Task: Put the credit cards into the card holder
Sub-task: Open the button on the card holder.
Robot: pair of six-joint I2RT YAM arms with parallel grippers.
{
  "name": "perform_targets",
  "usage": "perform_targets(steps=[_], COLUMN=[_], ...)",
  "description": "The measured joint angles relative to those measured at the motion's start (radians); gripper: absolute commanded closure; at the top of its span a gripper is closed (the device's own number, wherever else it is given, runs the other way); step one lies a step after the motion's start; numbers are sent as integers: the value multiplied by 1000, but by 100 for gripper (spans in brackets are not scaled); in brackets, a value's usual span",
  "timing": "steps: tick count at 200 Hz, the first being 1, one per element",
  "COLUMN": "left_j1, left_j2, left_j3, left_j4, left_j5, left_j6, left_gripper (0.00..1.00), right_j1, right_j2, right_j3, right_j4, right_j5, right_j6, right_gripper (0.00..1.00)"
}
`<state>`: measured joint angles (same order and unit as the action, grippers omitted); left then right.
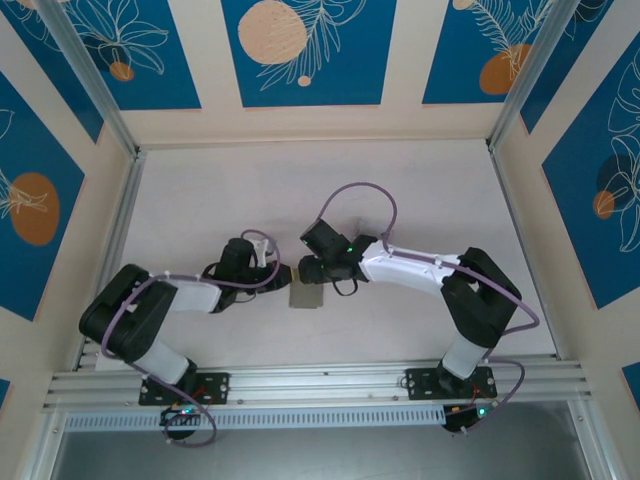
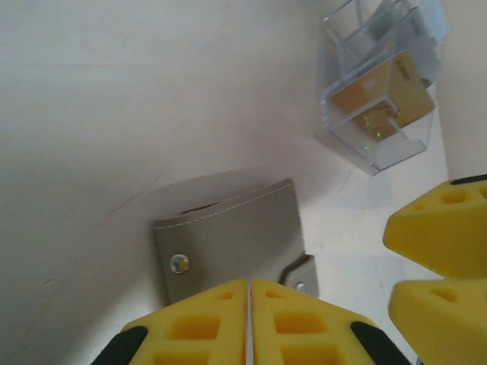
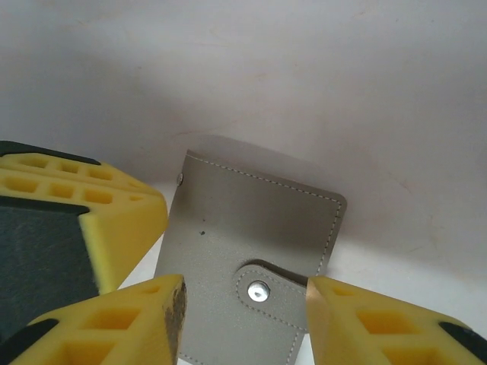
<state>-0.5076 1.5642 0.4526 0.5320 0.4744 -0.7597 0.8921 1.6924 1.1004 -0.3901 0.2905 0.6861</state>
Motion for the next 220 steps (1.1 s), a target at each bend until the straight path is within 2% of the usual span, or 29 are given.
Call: perform_targets(steps=[97, 139, 162, 185, 220], left_j1=[-34, -45, -48, -52, -58], left_j2=[83, 89, 89, 89, 89], left_j3=[-18, -29, -36, -43, -56], left_j4=[105, 138, 150, 162, 184], left_j5=[-38, -59, -68, -80, -98], left_j6=[-2, -2, -2, -1, -2], left_gripper=[97, 99, 100, 100, 100], right_j1=[79, 98, 107, 115, 111], right_j2=[147, 186, 196, 193, 119], right_j3=[82, 118, 134, 136, 94], right_j4=[-113, -165, -180, -185, -203], right_j5=[117, 182, 211, 240, 252], right_j6=[16, 36, 50, 58, 54], right_gripper=[55, 65, 80, 100, 100])
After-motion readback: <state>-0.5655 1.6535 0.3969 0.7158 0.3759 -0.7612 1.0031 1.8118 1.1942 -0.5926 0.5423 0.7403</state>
